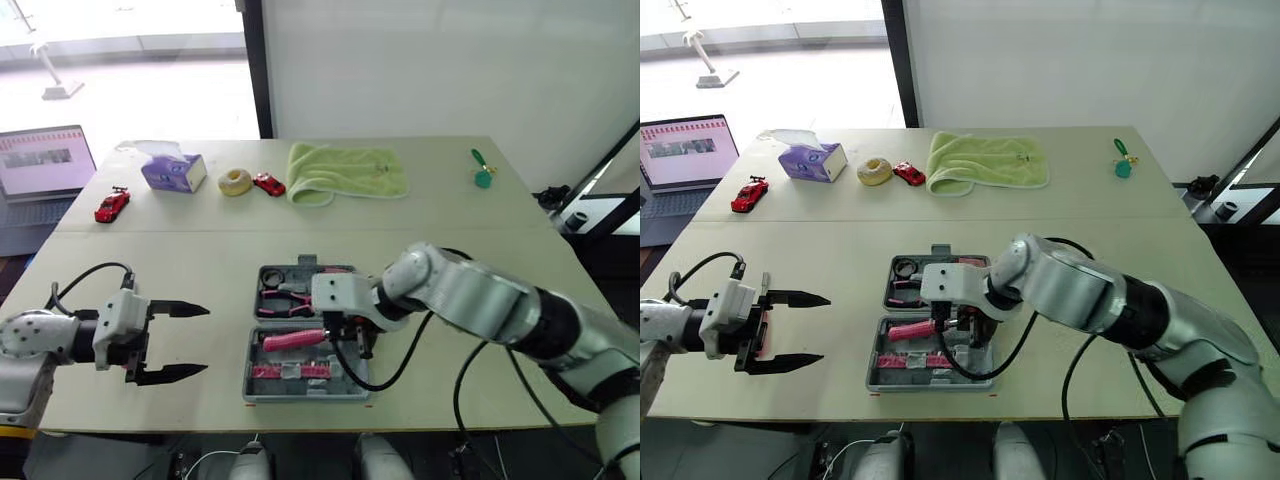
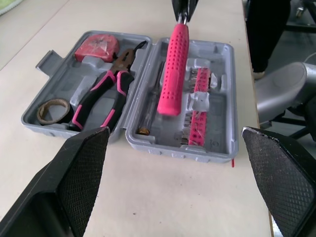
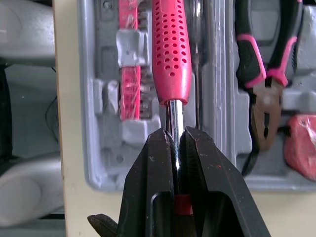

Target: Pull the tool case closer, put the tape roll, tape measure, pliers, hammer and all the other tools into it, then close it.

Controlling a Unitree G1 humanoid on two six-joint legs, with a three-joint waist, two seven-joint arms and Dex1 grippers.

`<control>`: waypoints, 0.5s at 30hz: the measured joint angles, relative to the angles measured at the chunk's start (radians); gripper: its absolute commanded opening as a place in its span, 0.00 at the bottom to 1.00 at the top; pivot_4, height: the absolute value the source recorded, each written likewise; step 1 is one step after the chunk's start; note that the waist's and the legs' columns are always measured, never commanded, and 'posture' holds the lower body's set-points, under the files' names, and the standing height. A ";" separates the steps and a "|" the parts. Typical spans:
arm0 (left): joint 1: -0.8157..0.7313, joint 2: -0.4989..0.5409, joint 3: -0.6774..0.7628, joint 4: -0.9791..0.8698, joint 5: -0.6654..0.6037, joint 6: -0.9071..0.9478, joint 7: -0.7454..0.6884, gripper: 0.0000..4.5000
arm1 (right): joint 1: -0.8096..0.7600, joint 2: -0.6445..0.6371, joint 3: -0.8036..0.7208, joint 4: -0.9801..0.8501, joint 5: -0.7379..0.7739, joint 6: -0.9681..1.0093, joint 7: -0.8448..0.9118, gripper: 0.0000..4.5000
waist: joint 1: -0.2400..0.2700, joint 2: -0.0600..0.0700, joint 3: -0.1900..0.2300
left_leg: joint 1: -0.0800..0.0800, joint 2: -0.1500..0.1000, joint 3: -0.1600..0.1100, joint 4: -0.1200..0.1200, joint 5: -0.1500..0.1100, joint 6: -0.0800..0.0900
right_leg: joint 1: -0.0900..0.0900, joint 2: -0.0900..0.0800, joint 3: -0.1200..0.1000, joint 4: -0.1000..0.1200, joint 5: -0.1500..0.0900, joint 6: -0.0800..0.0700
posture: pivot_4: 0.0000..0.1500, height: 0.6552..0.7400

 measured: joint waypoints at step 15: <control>0.023 -0.001 -0.001 -0.058 0.000 0.008 0.033 1.00 | -0.003 0.085 0.045 0.070 -0.010 0.060 -0.094 0.02 | -0.015 0.000 0.000 | 0.000 0.000 -0.001 0.005 0.000 0.000 | 0.001 0.001 0.000 0.003 0.000 0.000 | 1.00 1.00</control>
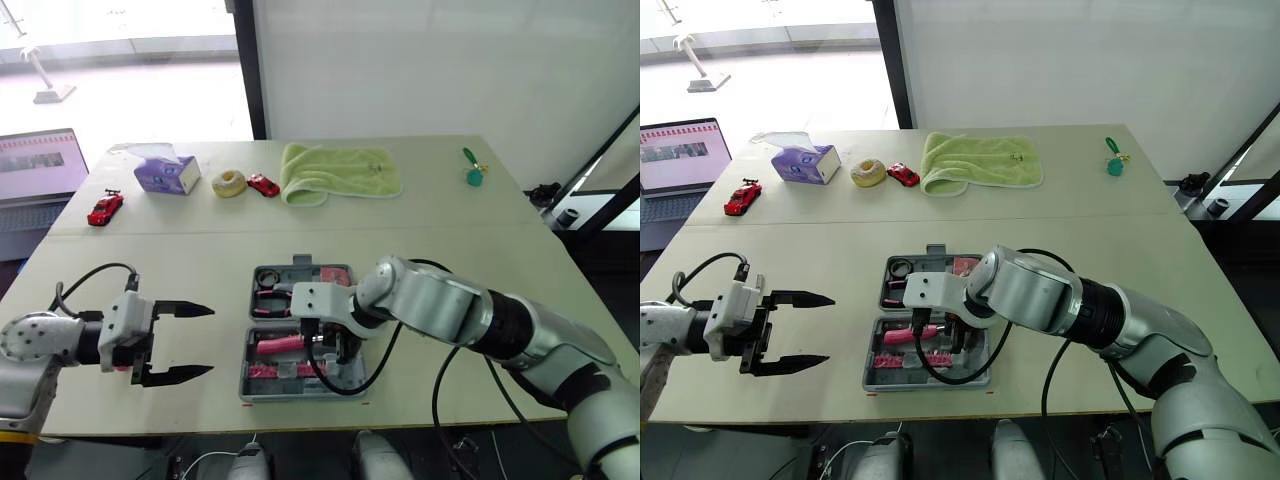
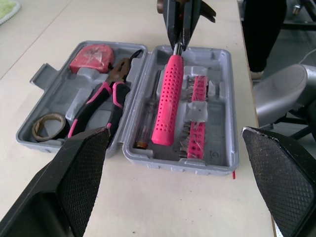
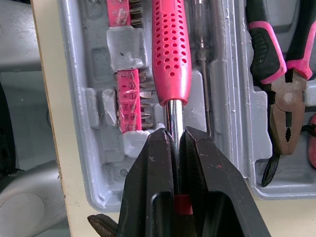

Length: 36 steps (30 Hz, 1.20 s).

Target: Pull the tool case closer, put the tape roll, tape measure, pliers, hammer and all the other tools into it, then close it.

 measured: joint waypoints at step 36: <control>-0.017 0.000 -0.002 -0.008 0.002 0.020 0.027 1.00 | 0.083 0.086 -0.007 0.027 -0.003 0.047 -0.121 0.02 | -0.002 0.000 0.000 | 0.001 0.000 -0.001 0.000 0.000 0.000 | 0.000 0.001 0.000 0.002 0.000 0.000 | 1.00 1.00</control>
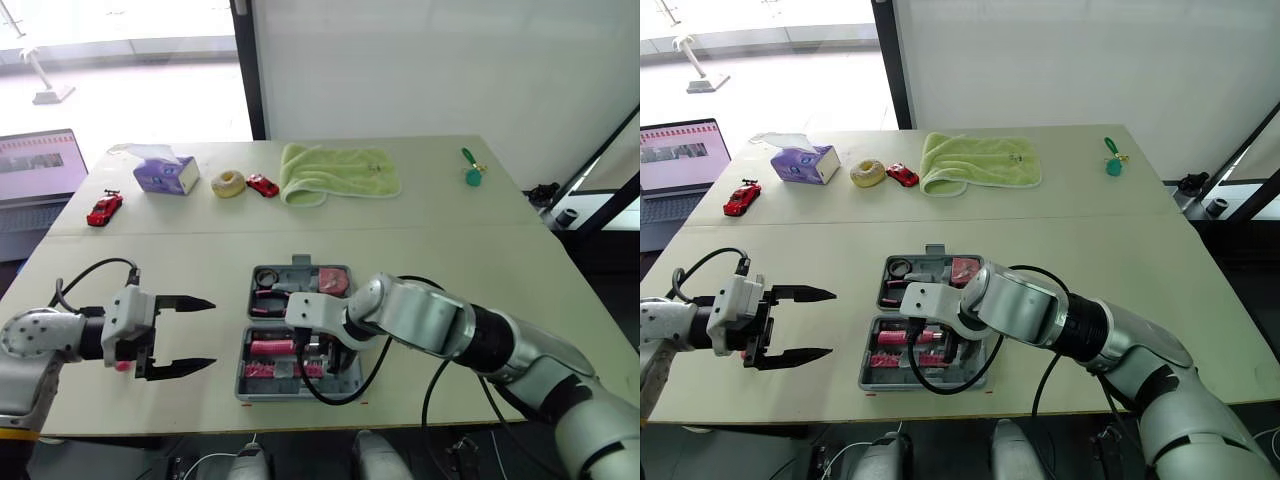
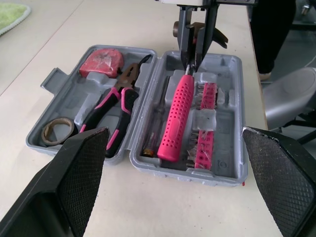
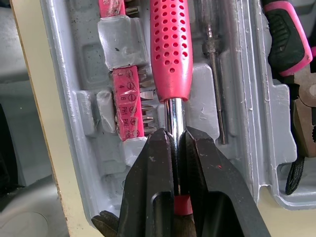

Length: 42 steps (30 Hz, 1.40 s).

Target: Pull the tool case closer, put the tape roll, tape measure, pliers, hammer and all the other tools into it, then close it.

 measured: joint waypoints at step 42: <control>0.014 0.019 0.008 0.114 0.011 -0.098 -0.094 1.00 | 0.048 0.031 0.000 0.058 0.006 -0.057 -0.037 0.02 | 0.002 0.000 0.000 | 0.000 0.000 0.000 0.000 0.000 0.000 | 0.000 0.000 0.000 0.000 0.000 0.000 | 1.00 1.00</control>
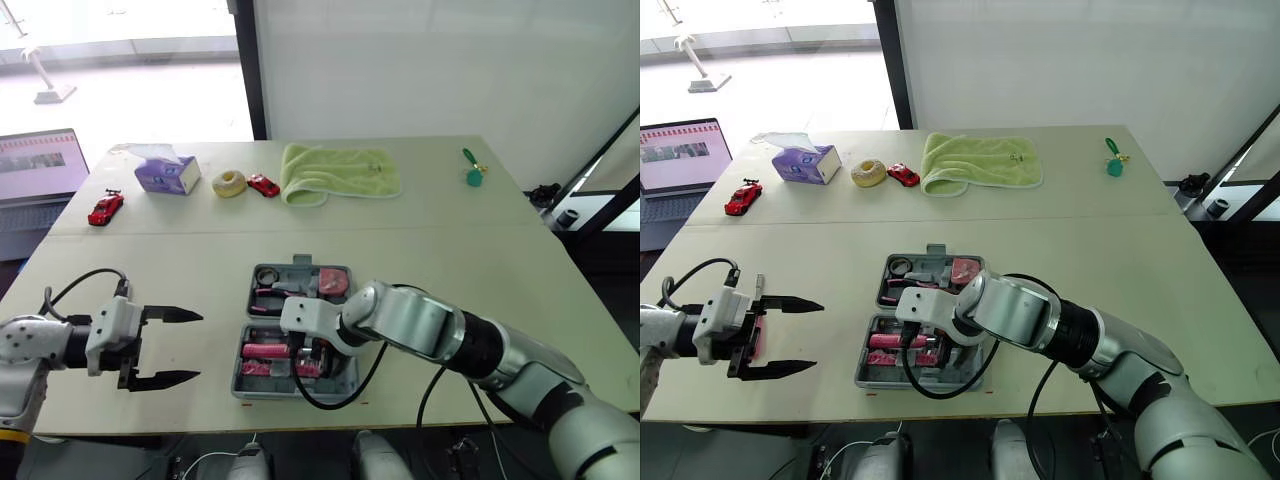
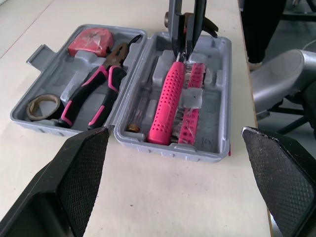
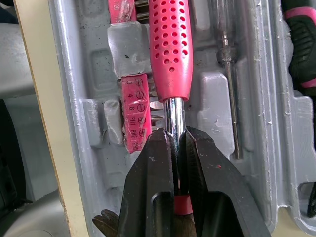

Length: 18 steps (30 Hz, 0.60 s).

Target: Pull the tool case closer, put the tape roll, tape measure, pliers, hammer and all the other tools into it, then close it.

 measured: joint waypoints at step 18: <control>0.026 0.000 0.000 -0.038 0.000 0.016 0.019 1.00 | 0.003 0.000 0.019 0.055 -0.034 -0.070 0.003 0.02 | 0.001 0.000 0.000 | 0.000 0.000 0.000 0.000 0.000 0.000 | 0.000 0.000 0.000 0.000 0.000 0.000 | 1.00 1.00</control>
